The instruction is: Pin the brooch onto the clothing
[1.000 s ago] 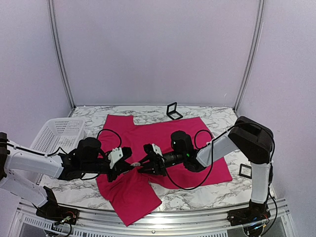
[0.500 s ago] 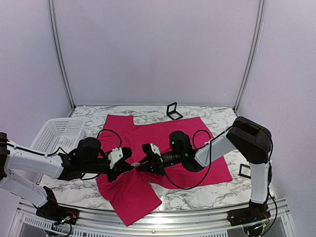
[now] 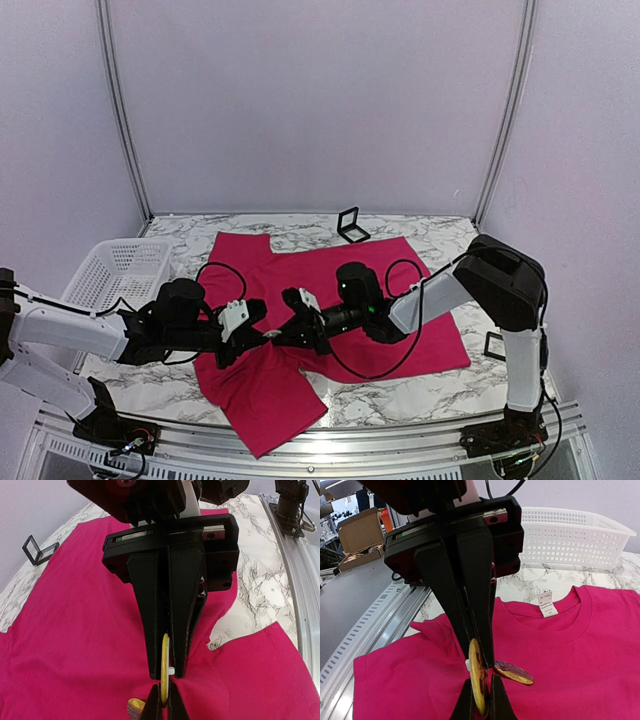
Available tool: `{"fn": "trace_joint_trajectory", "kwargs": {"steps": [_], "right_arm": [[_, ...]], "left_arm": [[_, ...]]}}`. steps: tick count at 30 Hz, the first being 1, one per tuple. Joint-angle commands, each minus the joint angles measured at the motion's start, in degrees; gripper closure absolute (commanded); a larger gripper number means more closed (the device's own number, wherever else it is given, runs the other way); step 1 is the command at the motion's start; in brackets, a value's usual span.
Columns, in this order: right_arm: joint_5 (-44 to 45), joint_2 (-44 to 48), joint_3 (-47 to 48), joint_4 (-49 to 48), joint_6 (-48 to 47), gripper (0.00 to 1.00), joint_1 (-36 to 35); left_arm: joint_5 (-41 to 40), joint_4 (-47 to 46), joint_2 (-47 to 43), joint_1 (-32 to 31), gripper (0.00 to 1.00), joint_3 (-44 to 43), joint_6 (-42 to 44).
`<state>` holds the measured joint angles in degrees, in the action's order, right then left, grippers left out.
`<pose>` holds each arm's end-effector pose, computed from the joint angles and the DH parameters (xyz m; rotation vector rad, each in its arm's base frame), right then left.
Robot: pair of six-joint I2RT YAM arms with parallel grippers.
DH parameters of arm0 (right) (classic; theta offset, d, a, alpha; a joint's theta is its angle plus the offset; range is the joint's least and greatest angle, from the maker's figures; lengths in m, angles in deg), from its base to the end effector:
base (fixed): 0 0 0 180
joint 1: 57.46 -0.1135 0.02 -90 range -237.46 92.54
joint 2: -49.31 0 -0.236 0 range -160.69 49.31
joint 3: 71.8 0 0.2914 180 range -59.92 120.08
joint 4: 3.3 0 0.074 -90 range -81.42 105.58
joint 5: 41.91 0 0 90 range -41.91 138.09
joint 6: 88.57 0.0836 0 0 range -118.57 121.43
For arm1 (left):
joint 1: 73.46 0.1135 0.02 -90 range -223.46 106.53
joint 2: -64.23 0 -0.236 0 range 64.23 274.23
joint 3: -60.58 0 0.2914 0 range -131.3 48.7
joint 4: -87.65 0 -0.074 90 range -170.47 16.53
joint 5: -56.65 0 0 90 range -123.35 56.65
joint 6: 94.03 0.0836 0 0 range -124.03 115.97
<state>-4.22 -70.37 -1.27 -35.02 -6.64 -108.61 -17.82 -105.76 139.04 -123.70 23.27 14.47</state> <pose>0.2288 0.3895 0.0606 -1.5036 1.2871 1.3524 0.1941 -0.2683 0.1008 1.2889 1.5679 -0.6236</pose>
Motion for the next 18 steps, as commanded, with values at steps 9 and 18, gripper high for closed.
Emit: {"fn": "trace_joint_trajectory", "kwargs": {"steps": [9, 18], "right_arm": [[4.5, -2.3, 6.1, 3.1, 13.6, 1.00, 2.1], [6.6, -1.6, -0.4, -9.3, 23.0, 1.00, 2.8]], "left_arm": [[2.5, -0.2, -0.9, -0.8, 1.00, -0.1, 0.9], [1.2, -0.2, -0.9, -0.7, 1.00, -0.1, 0.5]]}}
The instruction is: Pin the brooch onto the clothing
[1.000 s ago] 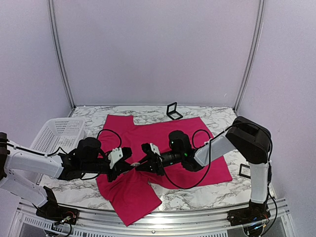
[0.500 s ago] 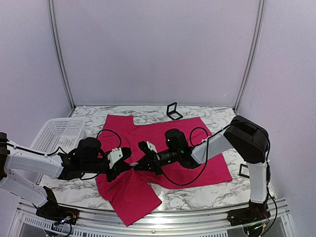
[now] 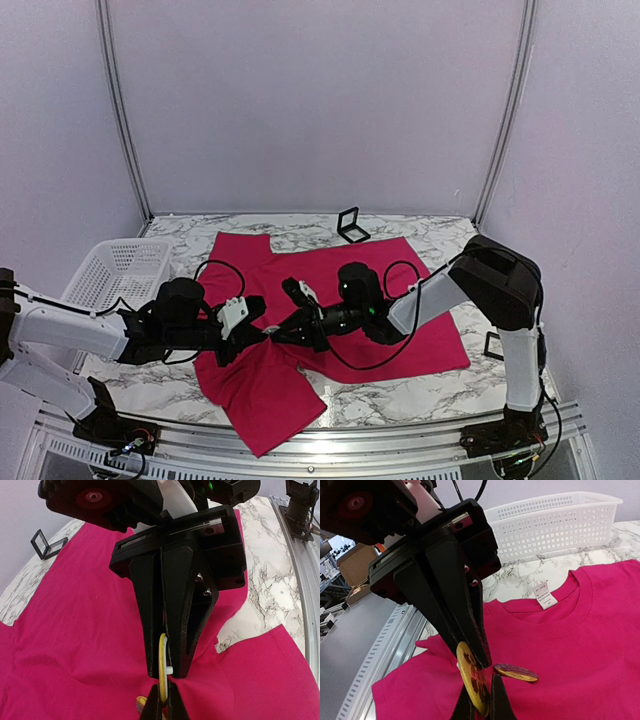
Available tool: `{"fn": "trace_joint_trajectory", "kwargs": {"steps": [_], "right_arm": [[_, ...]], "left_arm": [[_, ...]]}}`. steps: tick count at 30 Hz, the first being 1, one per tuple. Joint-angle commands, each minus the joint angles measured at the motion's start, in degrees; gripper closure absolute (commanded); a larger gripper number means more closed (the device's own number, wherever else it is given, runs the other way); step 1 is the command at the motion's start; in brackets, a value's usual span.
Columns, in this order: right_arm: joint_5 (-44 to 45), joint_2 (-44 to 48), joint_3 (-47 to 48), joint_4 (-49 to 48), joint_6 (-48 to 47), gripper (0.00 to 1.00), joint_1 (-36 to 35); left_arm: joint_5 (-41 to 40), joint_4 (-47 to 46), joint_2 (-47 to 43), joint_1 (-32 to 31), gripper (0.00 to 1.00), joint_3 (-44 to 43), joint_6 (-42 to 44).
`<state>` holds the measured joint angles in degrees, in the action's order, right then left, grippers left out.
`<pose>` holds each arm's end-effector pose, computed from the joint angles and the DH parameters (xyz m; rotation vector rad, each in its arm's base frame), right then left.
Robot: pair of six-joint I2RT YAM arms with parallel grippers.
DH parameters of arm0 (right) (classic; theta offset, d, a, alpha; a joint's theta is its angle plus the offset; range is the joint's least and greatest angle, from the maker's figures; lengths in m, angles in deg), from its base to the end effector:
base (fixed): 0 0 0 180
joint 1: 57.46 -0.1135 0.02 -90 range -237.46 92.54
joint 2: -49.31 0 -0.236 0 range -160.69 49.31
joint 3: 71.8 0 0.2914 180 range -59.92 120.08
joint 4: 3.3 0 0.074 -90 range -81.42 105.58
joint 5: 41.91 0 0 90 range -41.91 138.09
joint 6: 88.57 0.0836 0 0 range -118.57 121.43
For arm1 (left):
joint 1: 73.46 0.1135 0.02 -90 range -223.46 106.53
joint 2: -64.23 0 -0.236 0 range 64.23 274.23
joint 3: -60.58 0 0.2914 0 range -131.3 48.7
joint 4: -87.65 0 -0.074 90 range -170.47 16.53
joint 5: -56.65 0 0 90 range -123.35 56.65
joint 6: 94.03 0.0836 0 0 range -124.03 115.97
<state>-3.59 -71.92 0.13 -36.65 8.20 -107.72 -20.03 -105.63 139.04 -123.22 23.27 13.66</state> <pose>0.2394 0.3906 0.0598 -1.3470 1.5060 1.4909 0.1991 -0.2651 0.1001 1.2512 1.5990 -0.5889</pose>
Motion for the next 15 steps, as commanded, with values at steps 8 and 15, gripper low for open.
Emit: {"fn": "trace_joint_trajectory", "kwargs": {"steps": [8, 15], "right_arm": [[6.1, -0.2, -5.0, -15.0, 11.7, 1.00, 1.9], [5.9, -0.1, -5.4, -15.1, 11.9, 0.96, 1.9]], "left_arm": [[2.9, -0.4, -0.6, -1.2, 1.00, -0.1, 1.2], [2.4, -0.3, -0.3, -1.2, 1.00, -0.2, 1.2]]}}
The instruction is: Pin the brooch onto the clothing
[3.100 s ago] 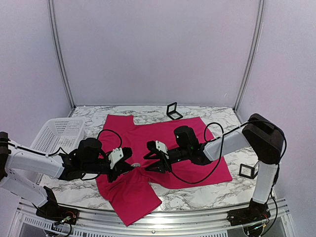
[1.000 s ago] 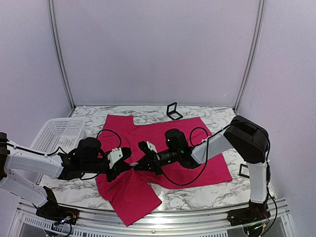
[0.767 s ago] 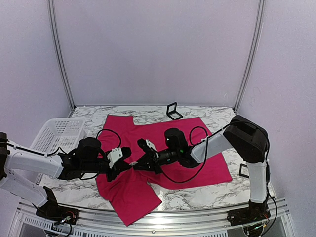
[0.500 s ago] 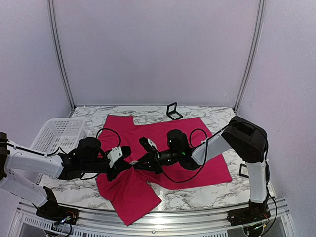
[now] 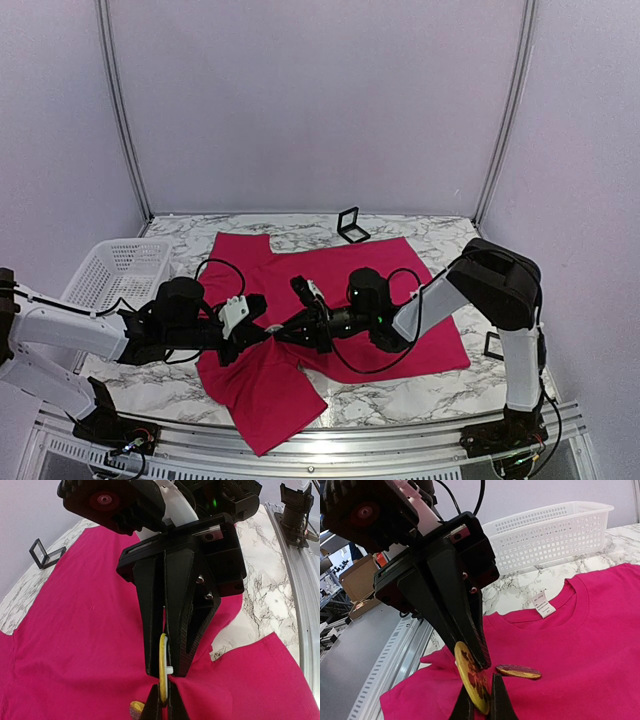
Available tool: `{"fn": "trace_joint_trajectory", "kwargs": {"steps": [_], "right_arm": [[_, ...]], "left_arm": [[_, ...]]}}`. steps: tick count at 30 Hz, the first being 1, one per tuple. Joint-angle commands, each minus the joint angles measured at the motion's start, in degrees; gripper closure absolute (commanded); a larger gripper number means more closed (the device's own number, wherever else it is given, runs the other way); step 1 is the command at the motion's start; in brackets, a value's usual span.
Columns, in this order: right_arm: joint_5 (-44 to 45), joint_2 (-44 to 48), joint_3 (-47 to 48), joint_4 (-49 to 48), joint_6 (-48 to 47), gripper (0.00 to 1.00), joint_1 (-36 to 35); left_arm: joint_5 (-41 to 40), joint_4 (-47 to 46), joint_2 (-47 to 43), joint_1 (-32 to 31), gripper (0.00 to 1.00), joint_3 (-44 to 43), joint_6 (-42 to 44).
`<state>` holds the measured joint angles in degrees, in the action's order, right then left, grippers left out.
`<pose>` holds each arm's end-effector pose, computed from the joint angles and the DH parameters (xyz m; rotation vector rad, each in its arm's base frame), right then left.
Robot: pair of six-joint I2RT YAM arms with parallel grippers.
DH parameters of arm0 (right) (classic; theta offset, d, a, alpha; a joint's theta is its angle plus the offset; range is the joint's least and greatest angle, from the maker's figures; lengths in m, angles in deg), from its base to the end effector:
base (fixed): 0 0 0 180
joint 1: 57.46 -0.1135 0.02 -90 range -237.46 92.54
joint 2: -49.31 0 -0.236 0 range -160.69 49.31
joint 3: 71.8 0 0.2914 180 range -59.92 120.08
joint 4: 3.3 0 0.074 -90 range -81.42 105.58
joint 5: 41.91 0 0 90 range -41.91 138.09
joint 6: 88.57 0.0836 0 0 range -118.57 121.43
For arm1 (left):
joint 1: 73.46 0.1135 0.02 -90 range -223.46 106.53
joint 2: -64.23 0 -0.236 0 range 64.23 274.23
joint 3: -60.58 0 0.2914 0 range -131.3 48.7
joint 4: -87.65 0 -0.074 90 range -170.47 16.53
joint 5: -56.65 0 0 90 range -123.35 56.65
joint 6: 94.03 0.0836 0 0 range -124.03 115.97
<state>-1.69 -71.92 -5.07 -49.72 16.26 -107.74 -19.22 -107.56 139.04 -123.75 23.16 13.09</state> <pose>0.2310 0.3779 0.0601 -1.2327 1.4868 1.5375 0.1972 -0.2694 0.1058 1.2425 1.5639 -0.6184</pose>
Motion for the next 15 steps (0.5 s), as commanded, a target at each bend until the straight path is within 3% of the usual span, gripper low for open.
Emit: {"fn": "trace_joint_trajectory", "kwargs": {"steps": [1, 8, 11, 15], "right_arm": [[3.8, -0.1, -0.4, -2.0, 3.8, 0.95, 1.9], [0.0, 4.3, -3.6, 1.0, -1.0, 0.74, 1.9], [3.3, 9.6, -5.4, 8.7, -7.2, 0.64, 1.9], [13.1, 17.7, -7.6, 19.0, -13.4, 0.61, 1.9]], "left_arm": [[1.3, 1.6, -0.2, -0.7, 1.00, -0.1, 1.8], [-4.4, 2.0, 1.9, -1.0, 1.00, 0.2, 3.3], [-11.6, 3.3, 4.6, -2.9, 1.00, 0.0, 7.3], [-20.5, 4.2, 7.0, -8.6, 1.00, -1.6, 11.8]]}}
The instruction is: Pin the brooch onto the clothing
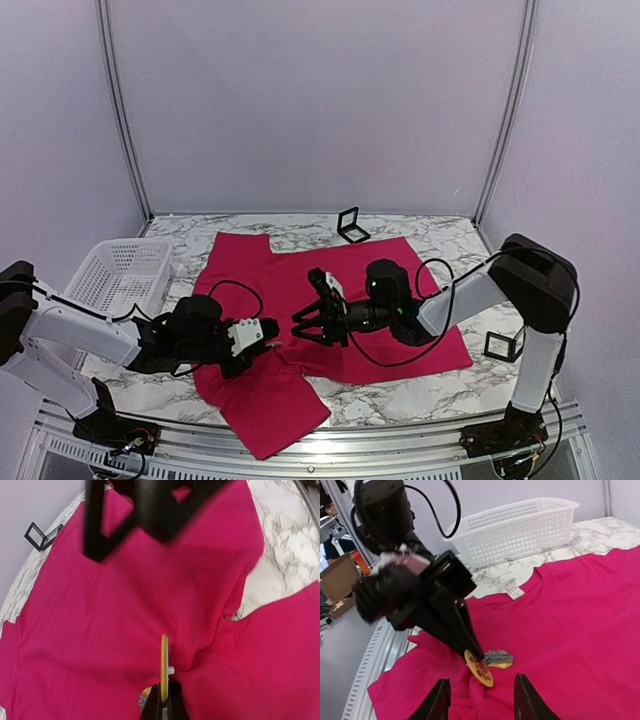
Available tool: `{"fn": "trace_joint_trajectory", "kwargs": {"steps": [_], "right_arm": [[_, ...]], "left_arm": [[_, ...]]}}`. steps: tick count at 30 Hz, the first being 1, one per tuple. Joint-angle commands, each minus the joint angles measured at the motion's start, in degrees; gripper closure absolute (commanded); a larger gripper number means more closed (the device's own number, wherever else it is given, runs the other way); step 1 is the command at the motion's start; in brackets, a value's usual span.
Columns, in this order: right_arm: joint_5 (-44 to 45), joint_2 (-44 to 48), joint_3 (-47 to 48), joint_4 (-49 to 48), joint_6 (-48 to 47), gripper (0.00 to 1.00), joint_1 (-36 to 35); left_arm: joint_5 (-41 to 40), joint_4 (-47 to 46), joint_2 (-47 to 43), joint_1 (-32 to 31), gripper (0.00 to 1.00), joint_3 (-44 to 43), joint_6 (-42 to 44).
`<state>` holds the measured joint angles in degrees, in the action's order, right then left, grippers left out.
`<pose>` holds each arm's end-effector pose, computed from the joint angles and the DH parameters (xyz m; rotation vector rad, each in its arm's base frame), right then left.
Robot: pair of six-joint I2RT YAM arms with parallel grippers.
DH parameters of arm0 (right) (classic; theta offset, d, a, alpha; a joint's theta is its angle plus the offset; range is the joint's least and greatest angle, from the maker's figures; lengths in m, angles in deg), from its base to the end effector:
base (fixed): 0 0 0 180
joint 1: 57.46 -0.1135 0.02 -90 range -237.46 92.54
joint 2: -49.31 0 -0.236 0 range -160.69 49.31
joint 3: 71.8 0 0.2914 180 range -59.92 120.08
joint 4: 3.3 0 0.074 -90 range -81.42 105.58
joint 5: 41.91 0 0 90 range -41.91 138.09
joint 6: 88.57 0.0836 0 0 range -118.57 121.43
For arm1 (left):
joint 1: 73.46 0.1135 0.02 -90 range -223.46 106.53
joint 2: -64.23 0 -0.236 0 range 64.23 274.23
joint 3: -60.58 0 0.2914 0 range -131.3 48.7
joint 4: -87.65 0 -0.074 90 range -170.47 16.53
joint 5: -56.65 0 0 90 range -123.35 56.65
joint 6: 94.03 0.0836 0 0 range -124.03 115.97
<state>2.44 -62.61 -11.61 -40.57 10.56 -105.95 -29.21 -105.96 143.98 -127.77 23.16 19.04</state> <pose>0.2315 0.3518 0.0706 -1.2169 1.5721 1.4028 0.1885 -0.2727 0.0739 1.3451 1.6078 -0.4072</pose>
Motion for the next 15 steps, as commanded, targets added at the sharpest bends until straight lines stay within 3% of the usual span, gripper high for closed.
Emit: {"fn": "trace_joint_trajectory", "kwargs": {"steps": [1, 4, 9, 14, 15], "right_arm": [[11.3, 10.5, -2.2, 10.9, -8.3, 0.60, 0.1], [17.3, 16.7, -5.5, 13.6, -8.9, 0.59, 0.1], [24.3, 26.0, -10.4, 16.8, -8.6, 0.55, 0.1], [32.6, 31.1, -11.1, 23.7, -8.4, 0.54, 0.1], [34.1, 31.8, -10.7, 25.4, -8.6, 0.54, 0.2]], "left_arm": [[-12.8, 2.7, 2.3, -5.9, 0.99, -1.8, 6.7], [-20.3, 5.4, 3.1, -10.0, 0.92, -2.6, 10.4], [-41.4, 16.6, 8.8, -17.7, 0.62, -7.0, 10.6], [-42.4, 28.9, 10.0, -21.1, 0.35, -11.3, 1.0], [-42.3, 30.4, 9.1, -21.3, 0.17, -11.9, -0.5]]}}
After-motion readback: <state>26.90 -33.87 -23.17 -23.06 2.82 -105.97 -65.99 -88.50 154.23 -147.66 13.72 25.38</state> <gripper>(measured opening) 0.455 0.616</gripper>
